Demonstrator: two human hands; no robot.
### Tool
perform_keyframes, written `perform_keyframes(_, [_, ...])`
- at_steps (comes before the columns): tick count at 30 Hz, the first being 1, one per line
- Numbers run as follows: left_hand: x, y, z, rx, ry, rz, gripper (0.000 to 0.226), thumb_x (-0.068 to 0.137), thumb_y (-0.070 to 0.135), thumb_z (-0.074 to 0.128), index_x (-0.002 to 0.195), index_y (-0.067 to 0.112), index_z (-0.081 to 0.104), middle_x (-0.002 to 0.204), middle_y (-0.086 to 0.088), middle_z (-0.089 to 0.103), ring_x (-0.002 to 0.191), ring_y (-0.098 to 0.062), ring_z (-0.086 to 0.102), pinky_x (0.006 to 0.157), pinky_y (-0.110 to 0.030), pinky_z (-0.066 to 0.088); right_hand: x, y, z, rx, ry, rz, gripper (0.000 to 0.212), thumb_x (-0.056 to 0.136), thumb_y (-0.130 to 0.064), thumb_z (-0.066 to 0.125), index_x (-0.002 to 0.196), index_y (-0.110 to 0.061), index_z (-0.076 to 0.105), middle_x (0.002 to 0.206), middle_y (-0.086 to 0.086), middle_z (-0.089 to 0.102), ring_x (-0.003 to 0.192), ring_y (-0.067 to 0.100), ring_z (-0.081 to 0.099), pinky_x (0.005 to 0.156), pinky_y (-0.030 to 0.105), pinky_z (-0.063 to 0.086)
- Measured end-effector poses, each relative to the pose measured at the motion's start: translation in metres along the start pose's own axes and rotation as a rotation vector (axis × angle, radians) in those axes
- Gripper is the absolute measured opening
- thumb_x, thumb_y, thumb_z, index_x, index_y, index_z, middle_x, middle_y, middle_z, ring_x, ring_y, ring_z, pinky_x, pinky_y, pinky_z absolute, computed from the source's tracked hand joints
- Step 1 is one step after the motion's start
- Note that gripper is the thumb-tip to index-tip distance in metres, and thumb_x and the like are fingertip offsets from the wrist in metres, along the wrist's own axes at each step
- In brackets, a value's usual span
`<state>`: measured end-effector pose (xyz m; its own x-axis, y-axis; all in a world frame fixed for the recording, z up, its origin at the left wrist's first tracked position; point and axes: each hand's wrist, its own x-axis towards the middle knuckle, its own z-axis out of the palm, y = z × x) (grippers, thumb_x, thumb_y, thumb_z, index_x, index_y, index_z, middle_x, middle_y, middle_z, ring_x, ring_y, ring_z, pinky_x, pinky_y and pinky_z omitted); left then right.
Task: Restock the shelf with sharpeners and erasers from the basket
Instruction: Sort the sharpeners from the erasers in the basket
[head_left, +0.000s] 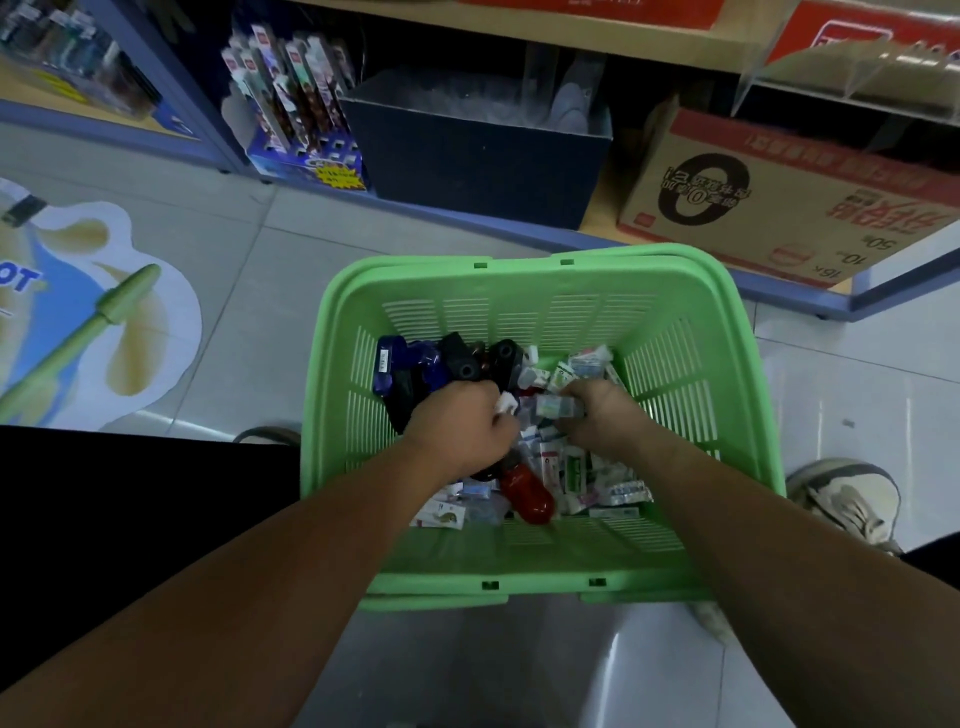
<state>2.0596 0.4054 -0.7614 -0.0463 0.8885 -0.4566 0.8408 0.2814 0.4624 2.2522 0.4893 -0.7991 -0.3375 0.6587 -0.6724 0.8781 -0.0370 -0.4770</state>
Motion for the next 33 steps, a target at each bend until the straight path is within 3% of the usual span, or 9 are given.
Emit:
perform_keyframes(9, [0.027, 0.033, -0.012, -0.622, -0.128, -0.196, 0.02, 0.103, 0.027, 0.063, 0.1, 0.008, 0.068, 0.076, -0.009, 0.071, 0.05, -0.011, 0.059, 0.043, -0.019, 0.043, -0.012, -0.007, -0.037, 0.642, 0.369, 0.132, 0.03, 0.092, -0.011, 0.079, 0.12, -0.004, 0.071, 0.089, 0.008, 0.072, 0.077, 0.026, 0.067, 0.069, 0.032, 0.057])
perform_keyframes(13, [0.036, 0.047, -0.011, -0.755, -0.128, -0.203, 0.026, 0.1, 0.008, 0.065, 0.126, 0.006, 0.061, 0.104, -0.016, 0.074, 0.073, -0.013, 0.069, 0.054, -0.019, 0.053, -0.02, -0.012, -0.051, 0.755, 0.338, 0.143, 0.046, 0.089, -0.009, 0.08, 0.131, 0.003, 0.064, 0.118, 0.017, 0.073, 0.08, 0.022, 0.066, 0.056, 0.021, 0.053])
perform_keyframes(15, [0.041, 0.046, -0.006, -0.727, -0.115, -0.144, 0.042, 0.097, 0.003, 0.065, 0.136, 0.012, 0.057, 0.115, -0.006, 0.071, 0.097, -0.016, 0.068, 0.072, -0.021, 0.056, -0.027, -0.012, -0.054, 0.693, 0.294, 0.158, 0.06, 0.091, -0.011, 0.08, 0.143, 0.002, 0.053, 0.129, 0.01, 0.065, 0.085, 0.019, 0.063, 0.062, 0.02, 0.053])
perform_keyframes(17, [0.04, 0.039, 0.003, -0.516, -0.057, -0.047, 0.032, 0.094, 0.005, 0.066, 0.124, 0.016, 0.066, 0.107, -0.001, 0.069, 0.1, -0.017, 0.066, 0.082, -0.026, 0.054, -0.031, -0.01, -0.053, 0.524, 0.222, 0.147, 0.047, 0.093, -0.012, 0.077, 0.135, -0.004, 0.06, 0.12, 0.01, 0.069, 0.087, 0.019, 0.064, 0.068, 0.025, 0.053])
perform_keyframes(20, [0.024, 0.029, 0.025, -0.165, -0.319, 0.094, 0.026, 0.088, 0.015, 0.076, 0.113, 0.021, 0.072, 0.108, 0.005, 0.068, 0.102, -0.016, 0.066, 0.092, -0.034, 0.058, -0.042, -0.006, -0.037, 0.207, -0.025, 0.175, 0.033, 0.093, -0.01, 0.075, 0.123, -0.013, 0.064, 0.116, 0.01, 0.067, 0.092, 0.017, 0.066, 0.074, 0.025, 0.055])
perform_keyframes(23, [0.01, 0.029, 0.037, 0.142, -0.524, 0.269, 0.032, 0.086, 0.028, 0.079, 0.117, 0.028, 0.07, 0.116, 0.005, 0.064, 0.108, -0.018, 0.058, 0.094, -0.038, 0.054, -0.043, 0.0, -0.014, -0.2, -0.21, 0.135, 0.082, 0.079, -0.013, 0.089, 0.151, -0.018, 0.048, 0.165, 0.01, 0.028, 0.141, 0.034, 0.047, 0.116, 0.045, 0.045])
perform_keyframes(25, [0.009, 0.028, 0.034, 0.294, -0.518, 0.352, 0.038, 0.086, 0.036, 0.078, 0.122, 0.033, 0.067, 0.119, 0.005, 0.06, 0.112, -0.019, 0.048, 0.096, -0.039, 0.045, -0.043, 0.004, -0.008, -0.382, -0.252, 0.104, 0.11, 0.07, -0.022, 0.096, 0.161, -0.026, 0.035, 0.173, 0.001, 0.003, 0.153, 0.039, 0.03, 0.122, 0.052, 0.036])
perform_keyframes(28, [0.004, 0.021, 0.028, 0.379, -0.528, 0.356, 0.039, 0.087, 0.032, 0.079, 0.124, 0.034, 0.066, 0.118, 0.006, 0.055, 0.114, -0.019, 0.045, 0.1, -0.04, 0.042, -0.043, 0.008, -0.006, -0.544, -0.275, 0.041, 0.115, 0.064, -0.034, 0.098, 0.159, -0.033, 0.033, 0.168, 0.008, 0.025, 0.151, 0.039, 0.028, 0.122, 0.055, 0.033])
perform_keyframes(33, [-0.002, 0.014, 0.001, 0.004, -0.154, 0.135, 0.031, 0.089, 0.043, 0.076, 0.112, 0.025, 0.064, 0.107, 0.005, 0.06, 0.094, -0.014, 0.06, 0.08, -0.031, 0.05, -0.041, 0.005, -0.006, -0.584, -0.205, -0.013, 0.094, 0.061, -0.043, 0.099, 0.14, -0.026, 0.051, 0.143, 0.001, 0.056, 0.123, 0.029, 0.058, 0.106, 0.044, 0.051])
